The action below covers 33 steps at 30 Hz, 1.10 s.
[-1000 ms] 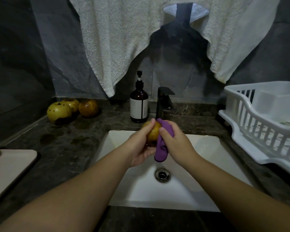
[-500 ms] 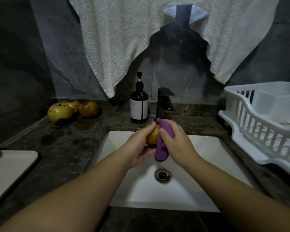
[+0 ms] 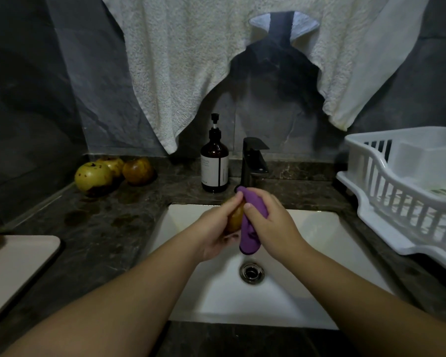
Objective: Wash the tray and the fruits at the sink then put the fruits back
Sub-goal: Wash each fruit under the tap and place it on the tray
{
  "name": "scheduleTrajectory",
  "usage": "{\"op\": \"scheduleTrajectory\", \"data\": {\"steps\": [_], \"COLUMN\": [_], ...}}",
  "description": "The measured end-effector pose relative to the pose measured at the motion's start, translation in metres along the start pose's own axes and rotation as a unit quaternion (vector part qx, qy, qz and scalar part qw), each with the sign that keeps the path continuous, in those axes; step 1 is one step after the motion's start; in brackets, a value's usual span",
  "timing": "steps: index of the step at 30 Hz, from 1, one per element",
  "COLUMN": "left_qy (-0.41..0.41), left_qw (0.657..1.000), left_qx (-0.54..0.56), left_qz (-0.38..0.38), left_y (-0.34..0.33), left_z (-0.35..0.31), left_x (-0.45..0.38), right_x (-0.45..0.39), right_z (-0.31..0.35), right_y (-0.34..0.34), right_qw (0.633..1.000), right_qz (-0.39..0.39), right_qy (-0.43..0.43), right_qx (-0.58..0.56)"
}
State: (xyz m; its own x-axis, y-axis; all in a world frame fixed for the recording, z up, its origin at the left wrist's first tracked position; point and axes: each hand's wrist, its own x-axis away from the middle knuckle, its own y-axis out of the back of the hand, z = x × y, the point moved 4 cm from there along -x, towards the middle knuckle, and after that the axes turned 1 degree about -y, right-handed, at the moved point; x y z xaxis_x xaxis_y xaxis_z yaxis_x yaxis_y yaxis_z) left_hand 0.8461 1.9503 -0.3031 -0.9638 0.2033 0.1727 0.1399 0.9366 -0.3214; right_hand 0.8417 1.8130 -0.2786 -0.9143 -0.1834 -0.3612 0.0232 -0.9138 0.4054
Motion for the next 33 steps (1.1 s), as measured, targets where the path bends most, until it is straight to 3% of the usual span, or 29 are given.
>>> {"op": "scheduleTrajectory", "data": {"steps": [4, 8, 12, 17, 21, 25, 29, 31, 33], "left_qy": [0.011, 0.007, -0.026, -0.015, -0.033, 0.008, -0.043, -0.021, 0.011], "left_qw": [0.997, 1.0, 0.992, 0.999, 0.994, 0.999, 0.993, 0.993, 0.997], "left_qx": [0.077, 0.014, 0.121, 0.025, 0.1, 0.016, 0.096, 0.118, 0.071], "left_qz": [0.014, -0.006, -0.012, -0.046, -0.038, -0.043, -0.048, -0.024, -0.012], "left_y": [-0.003, -0.001, 0.002, 0.002, 0.003, -0.001, 0.005, 0.002, -0.003], "left_z": [-0.004, 0.0, -0.006, -0.001, -0.006, 0.001, -0.011, -0.009, -0.003], "left_x": [0.002, 0.002, -0.001, 0.0, 0.001, 0.003, 0.003, 0.004, 0.005], "right_x": [-0.005, -0.002, -0.005, -0.001, -0.005, -0.002, -0.004, -0.005, -0.005], "right_z": [-0.002, -0.001, -0.001, 0.0, 0.0, 0.002, 0.001, 0.002, 0.002], "right_y": [0.001, -0.004, -0.004, -0.005, -0.004, -0.002, -0.003, -0.004, -0.004], "right_qw": [0.997, 1.0, 0.999, 1.0, 0.999, 1.0, 0.998, 0.996, 0.999], "right_qz": [-0.009, -0.015, -0.004, -0.006, 0.0, -0.006, 0.008, -0.001, -0.013], "right_qy": [-0.043, -0.005, -0.013, 0.008, -0.019, 0.005, -0.018, -0.031, -0.012], "right_qx": [-0.069, -0.012, -0.052, -0.009, -0.036, -0.005, -0.059, -0.084, -0.041]}}
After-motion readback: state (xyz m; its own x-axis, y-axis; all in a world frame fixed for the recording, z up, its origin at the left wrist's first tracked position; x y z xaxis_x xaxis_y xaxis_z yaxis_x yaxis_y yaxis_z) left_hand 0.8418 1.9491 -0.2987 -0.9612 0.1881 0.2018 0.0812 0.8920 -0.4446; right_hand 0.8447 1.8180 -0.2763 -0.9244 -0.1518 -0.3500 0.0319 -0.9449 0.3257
